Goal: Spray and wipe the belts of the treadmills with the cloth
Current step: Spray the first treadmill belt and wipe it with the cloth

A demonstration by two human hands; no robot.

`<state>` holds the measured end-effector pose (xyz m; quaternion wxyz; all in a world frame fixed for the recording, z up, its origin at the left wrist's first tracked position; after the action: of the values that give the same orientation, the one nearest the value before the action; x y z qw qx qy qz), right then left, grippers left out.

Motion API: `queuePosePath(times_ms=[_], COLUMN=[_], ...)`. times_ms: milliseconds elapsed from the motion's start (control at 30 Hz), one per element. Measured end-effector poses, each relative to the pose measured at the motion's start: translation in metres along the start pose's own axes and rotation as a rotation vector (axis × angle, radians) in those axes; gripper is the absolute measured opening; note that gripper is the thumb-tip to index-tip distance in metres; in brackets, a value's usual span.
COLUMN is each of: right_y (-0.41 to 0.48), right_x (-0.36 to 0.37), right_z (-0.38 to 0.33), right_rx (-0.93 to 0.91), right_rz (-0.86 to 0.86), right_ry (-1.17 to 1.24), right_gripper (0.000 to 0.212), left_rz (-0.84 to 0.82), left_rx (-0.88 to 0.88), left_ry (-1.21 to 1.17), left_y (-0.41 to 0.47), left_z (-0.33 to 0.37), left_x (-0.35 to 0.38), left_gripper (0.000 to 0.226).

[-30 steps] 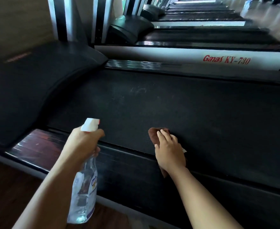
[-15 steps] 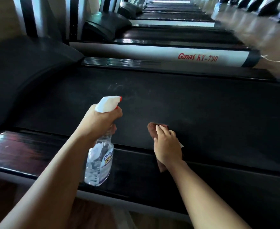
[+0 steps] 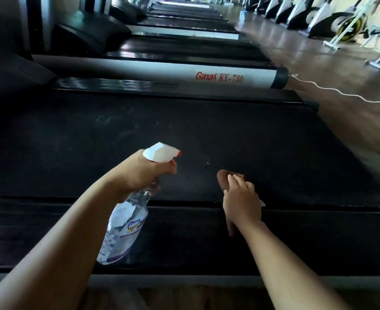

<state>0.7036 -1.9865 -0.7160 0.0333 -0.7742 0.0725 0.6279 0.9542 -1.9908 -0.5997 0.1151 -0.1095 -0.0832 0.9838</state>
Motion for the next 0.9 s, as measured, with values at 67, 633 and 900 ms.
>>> queuePosePath(times_ms=[67, 633, 900], right_y=[-0.001, -0.010, -0.013], right_x=[-0.002, -0.001, -0.011], right_z=[0.015, 0.033, 0.049], right_rx=[0.033, 0.050, 0.071], right_rz=[-0.004, 0.022, 0.045], right_ry=[-0.010, 0.095, 0.085], right_gripper=[0.052, 0.052, 0.050], left_rz=[0.003, -0.091, -0.231], left_rx=[0.029, 0.230, 0.197], left_ry=[0.002, 0.041, 0.014], left_y=[0.003, 0.034, 0.030], left_z=[0.001, 0.030, 0.020], left_x=[0.010, 0.082, 0.087], left_gripper=[0.031, 0.016, 0.037])
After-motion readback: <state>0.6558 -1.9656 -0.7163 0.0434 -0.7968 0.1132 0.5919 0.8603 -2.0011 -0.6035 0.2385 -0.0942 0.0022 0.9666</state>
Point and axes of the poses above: each hand's wrist, its own y-axis towards the middle knuckle, its own x-axis out of the palm, z = x × y, the point moved 3 cm from there along y, towards the middle knuckle
